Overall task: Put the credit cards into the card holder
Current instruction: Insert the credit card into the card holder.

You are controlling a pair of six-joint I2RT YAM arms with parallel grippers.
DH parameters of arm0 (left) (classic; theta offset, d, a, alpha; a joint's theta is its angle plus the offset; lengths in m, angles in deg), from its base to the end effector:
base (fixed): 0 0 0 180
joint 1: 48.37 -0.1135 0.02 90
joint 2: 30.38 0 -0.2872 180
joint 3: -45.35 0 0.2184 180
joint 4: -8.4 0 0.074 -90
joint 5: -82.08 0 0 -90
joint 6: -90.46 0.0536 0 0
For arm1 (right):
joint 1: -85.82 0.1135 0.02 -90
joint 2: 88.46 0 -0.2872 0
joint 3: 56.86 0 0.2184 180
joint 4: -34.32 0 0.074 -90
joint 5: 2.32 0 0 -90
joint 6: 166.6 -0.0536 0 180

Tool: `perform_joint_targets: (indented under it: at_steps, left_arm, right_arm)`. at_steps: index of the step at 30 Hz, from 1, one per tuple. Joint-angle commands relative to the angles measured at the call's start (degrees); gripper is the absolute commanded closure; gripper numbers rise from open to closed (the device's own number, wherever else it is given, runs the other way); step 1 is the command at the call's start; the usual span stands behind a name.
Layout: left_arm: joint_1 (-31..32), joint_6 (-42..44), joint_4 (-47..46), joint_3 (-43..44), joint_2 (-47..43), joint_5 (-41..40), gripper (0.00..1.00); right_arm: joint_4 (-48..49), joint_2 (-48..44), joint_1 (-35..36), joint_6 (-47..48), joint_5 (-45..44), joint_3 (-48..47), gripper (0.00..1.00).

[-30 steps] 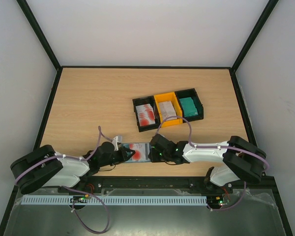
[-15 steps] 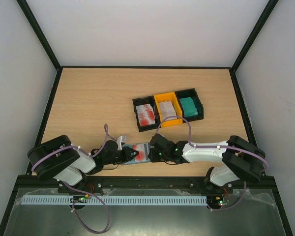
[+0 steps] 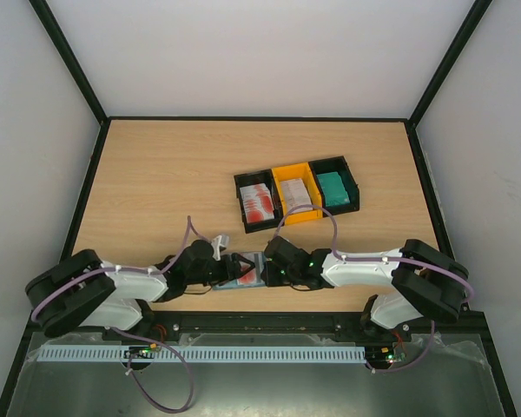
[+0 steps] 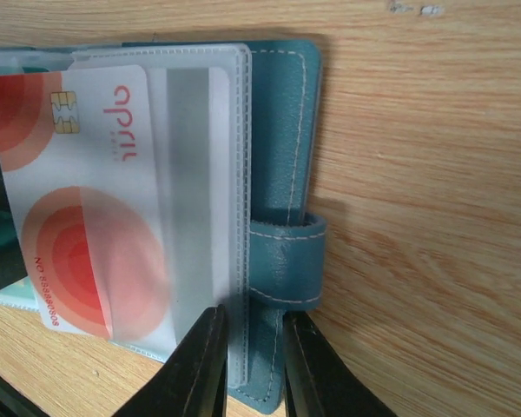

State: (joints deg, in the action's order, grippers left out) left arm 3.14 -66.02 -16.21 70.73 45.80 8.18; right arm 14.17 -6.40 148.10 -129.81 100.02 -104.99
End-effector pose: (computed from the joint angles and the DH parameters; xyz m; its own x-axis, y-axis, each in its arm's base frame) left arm 0.1141 -0.1674 0.1677 -0.9412 -0.2318 -0.2459 0.1100 0.4777 -0.8716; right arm 0.0995 0.2139 0.1737 -0.9648 -0.1543 -0.2127 -0.2512 0.7798 0.5735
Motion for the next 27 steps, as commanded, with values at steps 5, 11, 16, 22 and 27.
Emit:
perform_joint_targets:
  at_steps: [5,11,16,22,27]
  left_arm:
    - [0.55,0.76,32.53,9.82,-5.30,-4.27,0.12]
    - [0.62,3.38,41.17,14.78,-3.88,-6.67,0.10]
    - [0.78,4.07,45.09,17.76,-4.64,-8.36,0.10]
    - [1.79,4.89,48.50,19.62,-4.80,-9.05,0.09]
    - [3.26,9.65,50.79,22.33,-2.31,-7.37,0.06]
  right_arm:
    - [0.61,1.67,0.47,-1.38,0.48,2.47,0.83]
    - [1.05,1.52,0.47,-1.31,0.42,2.61,0.83]
    - [1.60,1.58,0.47,-1.39,0.55,2.77,0.83]
    - [3.32,-0.30,0.47,-1.37,0.71,3.21,0.82]
    - [7.88,-5.56,0.47,-1.35,1.15,4.93,0.72]
